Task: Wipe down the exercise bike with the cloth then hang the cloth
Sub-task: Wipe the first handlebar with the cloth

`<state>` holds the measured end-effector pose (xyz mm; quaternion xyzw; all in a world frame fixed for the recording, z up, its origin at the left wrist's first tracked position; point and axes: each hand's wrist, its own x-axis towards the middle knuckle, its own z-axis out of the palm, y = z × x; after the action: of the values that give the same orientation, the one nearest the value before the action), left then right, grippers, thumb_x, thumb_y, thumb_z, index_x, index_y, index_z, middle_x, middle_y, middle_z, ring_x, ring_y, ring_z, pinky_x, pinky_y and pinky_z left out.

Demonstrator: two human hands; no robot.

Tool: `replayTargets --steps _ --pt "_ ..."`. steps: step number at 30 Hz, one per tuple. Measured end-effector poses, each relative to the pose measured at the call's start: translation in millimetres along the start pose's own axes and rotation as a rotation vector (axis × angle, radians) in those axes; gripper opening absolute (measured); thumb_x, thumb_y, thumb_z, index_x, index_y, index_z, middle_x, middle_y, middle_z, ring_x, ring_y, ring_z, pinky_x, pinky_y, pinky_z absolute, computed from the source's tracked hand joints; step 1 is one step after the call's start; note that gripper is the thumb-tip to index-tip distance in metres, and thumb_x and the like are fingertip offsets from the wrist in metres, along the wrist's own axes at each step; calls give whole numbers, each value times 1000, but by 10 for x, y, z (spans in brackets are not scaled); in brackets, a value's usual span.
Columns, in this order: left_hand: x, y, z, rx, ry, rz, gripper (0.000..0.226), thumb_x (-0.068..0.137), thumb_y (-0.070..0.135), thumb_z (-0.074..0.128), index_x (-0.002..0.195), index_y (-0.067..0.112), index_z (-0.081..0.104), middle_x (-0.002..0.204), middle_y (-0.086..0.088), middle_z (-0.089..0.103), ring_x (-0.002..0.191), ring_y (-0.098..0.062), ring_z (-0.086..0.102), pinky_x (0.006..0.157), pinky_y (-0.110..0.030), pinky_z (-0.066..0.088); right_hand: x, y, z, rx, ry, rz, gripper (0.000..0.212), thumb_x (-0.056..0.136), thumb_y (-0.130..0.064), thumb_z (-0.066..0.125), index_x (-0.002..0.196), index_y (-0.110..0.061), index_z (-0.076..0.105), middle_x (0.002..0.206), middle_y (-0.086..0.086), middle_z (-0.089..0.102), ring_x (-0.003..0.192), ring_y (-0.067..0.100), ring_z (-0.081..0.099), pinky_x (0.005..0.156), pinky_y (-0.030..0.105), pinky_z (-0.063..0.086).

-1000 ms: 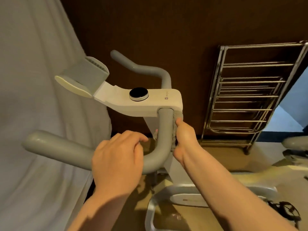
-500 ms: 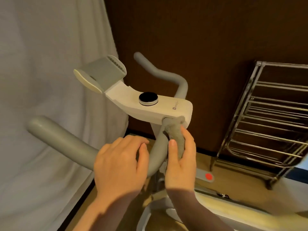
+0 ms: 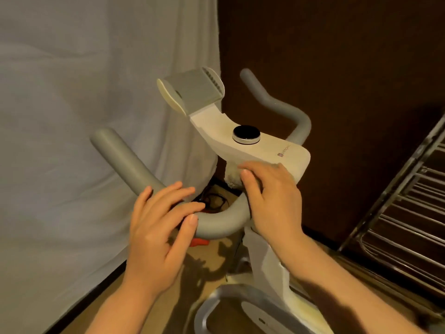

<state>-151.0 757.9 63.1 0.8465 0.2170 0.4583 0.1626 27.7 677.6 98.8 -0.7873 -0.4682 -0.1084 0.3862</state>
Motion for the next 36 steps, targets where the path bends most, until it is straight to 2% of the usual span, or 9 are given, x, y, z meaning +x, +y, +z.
replayTargets --steps 3,8,14,17,19,24,28,32,36 --pt "-68 -43 -78 31 4 -19 28 95 25 47 116 23 65 129 7 59 133 -11 44 115 -47 24 -387 -366 111 -17 -13 -138 32 98 -37 40 106 -31 70 100 -13 70 96 4 58 104 34 37" --pt "-59 -194 -241 58 34 -126 34 97 25 44 125 19 62 136 6 56 139 -7 37 119 -39 20 -326 -98 -9 69 -6 -63 40 98 -47 31 123 -38 60 120 -20 63 116 -20 39 116 17 0" --pt "-58 -256 -260 28 22 -93 32 96 21 47 124 18 63 134 9 56 137 -9 40 115 -45 28 -506 -602 190 23 -3 -139 37 98 -36 38 128 -33 60 105 -19 68 102 -5 51 110 16 20" --pt "-5 -360 -358 60 -34 -30 31 96 22 47 121 20 65 132 8 58 134 -9 43 115 -47 26 -468 -531 -5 28 -151 -105 39 99 -47 26 137 -58 30 116 -44 39 113 -34 20 105 0 -5" --pt "41 -408 -399 65 -68 14 32 95 21 47 121 20 66 132 9 59 132 -9 44 114 -47 26 -524 -634 18 91 -137 33 39 99 -48 27 135 -60 28 117 -46 35 114 -40 9 105 1 -2" --pt "212 -612 -545 57 -171 203 33 91 19 49 118 20 67 124 11 62 122 -8 51 114 -46 24 -568 -1153 395 -113 -138 120 49 96 -41 34 145 -39 38 128 -9 63 105 5 61 89 25 49" --pt "530 -946 -812 62 -275 420 32 92 19 48 116 19 68 125 8 63 125 -8 50 117 -41 20 -612 -1211 304 -105 -88 196 48 91 -62 8 139 -67 9 161 -17 1 125 -4 33 98 27 35" --pt "894 -1213 -946 44 -255 519 31 93 19 49 119 19 67 130 5 61 130 -14 47 116 -43 23 -504 -1691 790 -238 40 331 49 100 -47 16 142 -40 41 151 1 40 134 20 42 113 41 32" --pt "1138 -1408 -1038 -83 -330 492 33 97 22 49 127 20 60 134 5 57 134 -9 43 115 -32 28 -388 -1872 942 -241 -20 257 54 97 -50 7 151 -45 11 161 -1 16 144 17 27 118 33 19"
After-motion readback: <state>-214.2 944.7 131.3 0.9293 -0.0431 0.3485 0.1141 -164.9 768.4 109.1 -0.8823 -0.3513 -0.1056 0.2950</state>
